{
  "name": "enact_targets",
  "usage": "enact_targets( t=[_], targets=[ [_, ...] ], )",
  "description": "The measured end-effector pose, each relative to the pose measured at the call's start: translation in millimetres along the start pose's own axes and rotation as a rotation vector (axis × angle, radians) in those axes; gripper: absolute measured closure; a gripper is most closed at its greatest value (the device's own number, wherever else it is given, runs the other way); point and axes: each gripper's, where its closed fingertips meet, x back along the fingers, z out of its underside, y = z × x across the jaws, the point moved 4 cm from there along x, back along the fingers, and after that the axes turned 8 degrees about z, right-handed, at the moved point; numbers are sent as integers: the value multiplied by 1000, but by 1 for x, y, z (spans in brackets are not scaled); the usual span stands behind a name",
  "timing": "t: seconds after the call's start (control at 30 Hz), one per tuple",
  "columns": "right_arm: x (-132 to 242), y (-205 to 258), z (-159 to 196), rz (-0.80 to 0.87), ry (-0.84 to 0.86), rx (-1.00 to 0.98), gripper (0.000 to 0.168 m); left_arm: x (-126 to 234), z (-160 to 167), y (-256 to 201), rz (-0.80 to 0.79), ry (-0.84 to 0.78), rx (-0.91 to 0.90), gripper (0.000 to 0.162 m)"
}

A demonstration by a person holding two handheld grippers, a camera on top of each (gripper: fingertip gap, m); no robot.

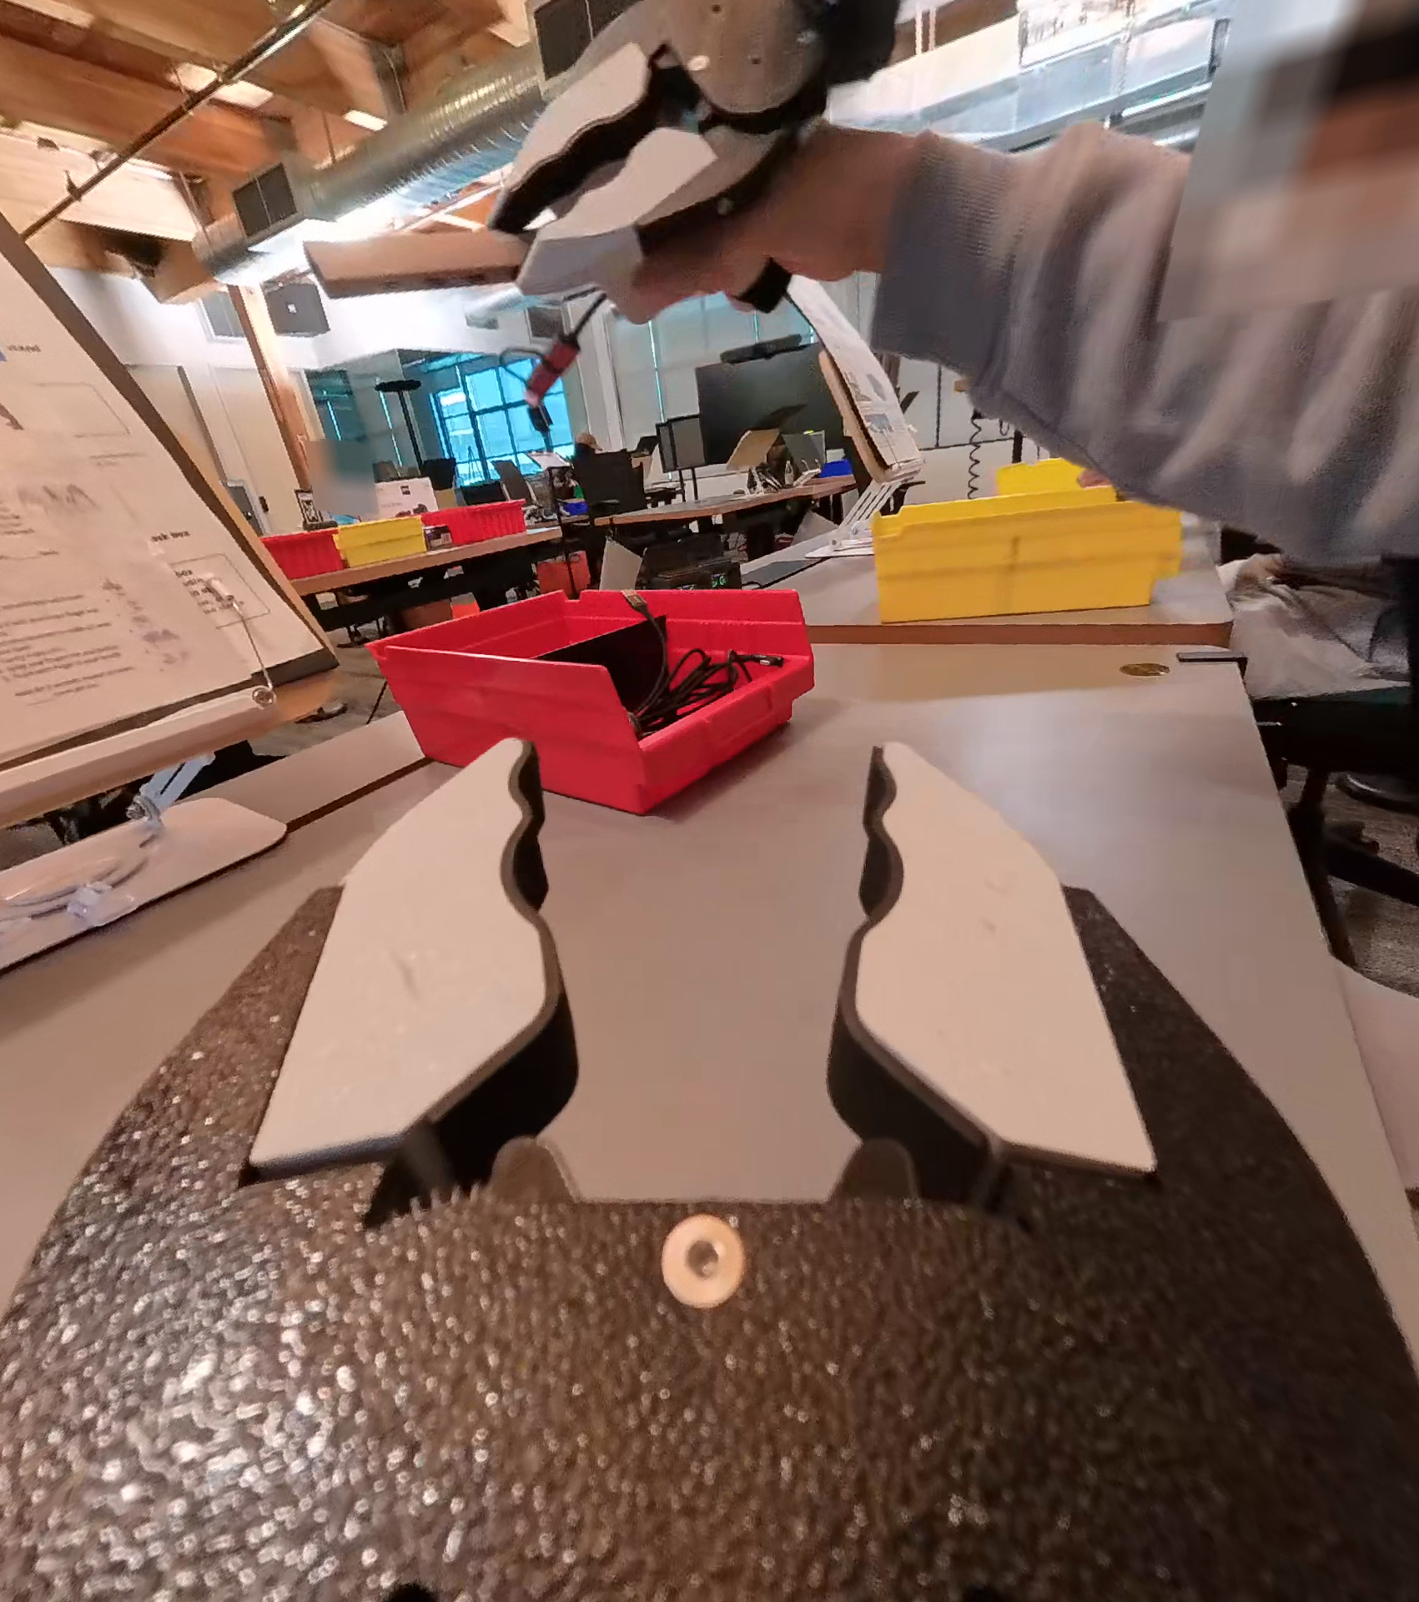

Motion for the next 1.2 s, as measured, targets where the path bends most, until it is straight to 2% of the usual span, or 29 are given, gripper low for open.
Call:
enact_targets(
  t=[0.17, 0.2, 0.37, 0.43, 0.5, 0.63, 0.7, 0.73, 0.8, 0.87, 1.0, 1.1, 1.2],
  targets=[
    [-40, -37, 65, -129, -49, -309, 145, 1, 5, 3, -13, 13, 12, 97],
    [-47, -42, 77, -107, -73, -382, 145, 1, 6, 4, -16, 15, 14, 98],
    [-77, -36, 125, -144, -83, -617, 145, 4, 11, 9, -35, 15, 41, 102],
    [-87, -37, 151, -44, 5, -633, 145, 5, 13, 10, -36, 11, 47, 103],
    [-95, -28, 170, -46, 72, -635, 145, 4, 16, 11, -36, 21, 52, 103],
    [-108, -7, 226, 1, 480, -566, 145, 2, 20, 10, -30, 24, 65, 103],
    [-112, 0, 239, 12, 590, -536, 122, 0, 21, 9, -23, 22, 78, 103],
    [-112, 1, 241, 35, 625, -522, 118, -1, 22, 8, -19, 24, 81, 103],
    [-113, 6, 240, 36, 663, -505, 101, -2, 24, 7, -16, 37, 79, 103],
    [-110, 4, 230, 88, 664, -472, 94, -2, 25, 8, -23, 53, 72, 103],
    [-86, 27, 160, 98, 433, -548, 97, 5, 19, 15, -63, 68, 64, 104],
    [-55, 70, 104, 68, 219, -597, 105, 23, 11, 37, -197, 174, 16, 109],
    [-24, 120, 79, 54, 174, -568, 109, 66, 1, 81, -473, 435, -145, 113]
  ],
)
